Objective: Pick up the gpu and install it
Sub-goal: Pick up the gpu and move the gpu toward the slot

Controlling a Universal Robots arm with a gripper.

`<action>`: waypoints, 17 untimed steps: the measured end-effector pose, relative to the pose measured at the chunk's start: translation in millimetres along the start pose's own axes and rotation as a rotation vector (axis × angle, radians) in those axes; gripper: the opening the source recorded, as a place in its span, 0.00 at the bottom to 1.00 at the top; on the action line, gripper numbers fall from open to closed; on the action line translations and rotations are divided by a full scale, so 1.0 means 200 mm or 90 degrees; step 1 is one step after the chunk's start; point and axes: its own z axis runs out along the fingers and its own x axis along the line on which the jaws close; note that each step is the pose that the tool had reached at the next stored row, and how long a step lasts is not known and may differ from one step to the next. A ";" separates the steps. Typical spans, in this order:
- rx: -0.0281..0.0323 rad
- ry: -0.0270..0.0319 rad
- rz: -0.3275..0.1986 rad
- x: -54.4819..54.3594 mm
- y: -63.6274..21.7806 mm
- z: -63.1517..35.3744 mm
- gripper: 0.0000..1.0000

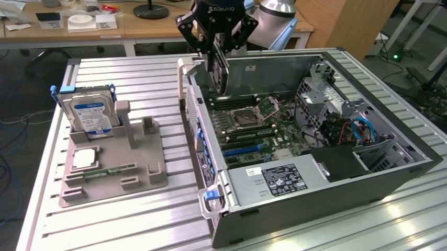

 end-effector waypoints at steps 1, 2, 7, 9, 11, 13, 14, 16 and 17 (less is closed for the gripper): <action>0.0000 0.0000 0.000 0.00 0.000 0.000 0.28; 0.0001 0.0001 0.000 -0.01 0.000 0.000 0.28; 0.0000 0.0000 0.000 -0.03 0.000 0.001 0.28; 0.0000 0.0000 0.000 -0.03 0.000 0.001 0.28; 0.0000 0.0000 0.000 -0.04 0.000 0.001 0.28; 0.0000 0.0000 0.000 -0.05 0.000 0.001 0.28; 0.0000 0.0000 0.000 -0.05 0.000 0.001 0.28; 0.0000 0.0000 0.000 -0.06 0.000 0.001 0.28; 0.0000 0.0000 0.000 -0.07 0.000 0.001 0.28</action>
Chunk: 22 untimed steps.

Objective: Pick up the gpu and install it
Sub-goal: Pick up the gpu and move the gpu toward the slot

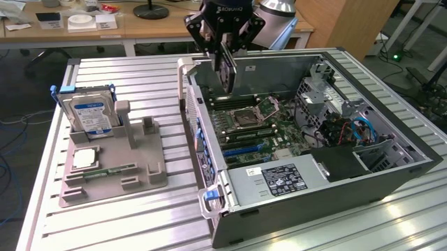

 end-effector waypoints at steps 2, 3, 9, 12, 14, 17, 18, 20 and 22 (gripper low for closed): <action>0.0000 0.0000 0.000 -0.01 0.000 0.000 0.28; 0.0000 0.0000 0.000 -0.01 0.000 0.000 0.28; 0.0000 0.0000 0.000 -0.03 0.000 0.001 0.28; 0.0000 0.0000 0.000 -0.05 0.000 0.001 0.28; 0.0000 0.0000 0.000 -0.05 0.000 0.001 0.28; 0.0000 0.0000 0.000 -0.07 0.000 0.002 0.28; 0.0000 0.0000 0.000 -0.07 0.000 0.002 0.28; 0.0000 0.0000 0.000 -0.08 0.000 0.002 0.28; -0.0001 0.0000 0.000 -0.09 0.000 0.002 0.28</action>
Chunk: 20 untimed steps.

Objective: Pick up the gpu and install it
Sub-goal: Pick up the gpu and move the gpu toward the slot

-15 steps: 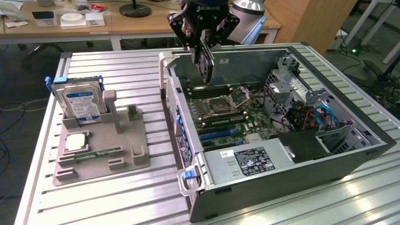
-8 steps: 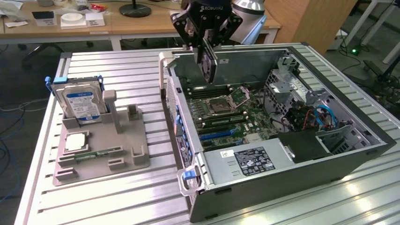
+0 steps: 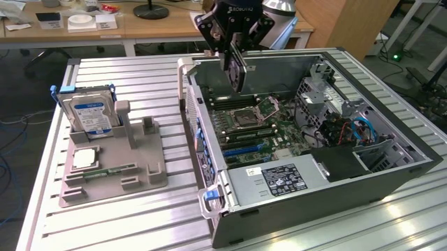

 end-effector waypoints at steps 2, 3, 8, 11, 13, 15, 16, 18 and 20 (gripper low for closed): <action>0.0000 0.0000 0.000 -0.01 0.000 0.000 0.28; 0.0000 0.0000 0.000 -0.01 0.000 0.000 0.28; 0.0000 0.0000 0.000 -0.03 0.000 0.001 0.28; 0.0000 0.0000 0.000 -0.04 0.000 0.001 0.28; 0.0000 0.0000 0.000 -0.05 0.000 0.001 0.28; 0.0000 0.0000 0.000 -0.06 0.000 0.001 0.28; 0.0000 0.0000 0.000 -0.06 0.000 0.001 0.28; 0.0000 0.0000 0.000 -0.07 0.000 0.002 0.28; -0.0001 0.0000 0.000 -0.08 0.000 0.002 0.28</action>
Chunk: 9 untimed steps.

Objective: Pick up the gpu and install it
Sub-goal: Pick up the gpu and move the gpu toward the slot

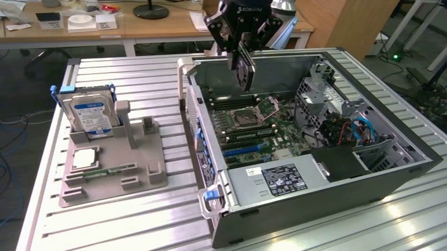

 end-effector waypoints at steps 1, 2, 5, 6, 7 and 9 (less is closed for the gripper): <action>0.0000 0.0000 0.000 0.00 0.000 0.000 0.28; 0.0000 0.0000 0.000 -0.01 0.000 0.000 0.28; 0.0000 0.0000 0.000 -0.02 0.000 0.000 0.28; 0.0000 0.0000 0.000 -0.02 0.000 0.000 0.28; 0.0000 0.0000 0.000 -0.03 0.000 0.000 0.28; 0.0001 0.0001 0.000 -0.03 0.000 0.001 0.28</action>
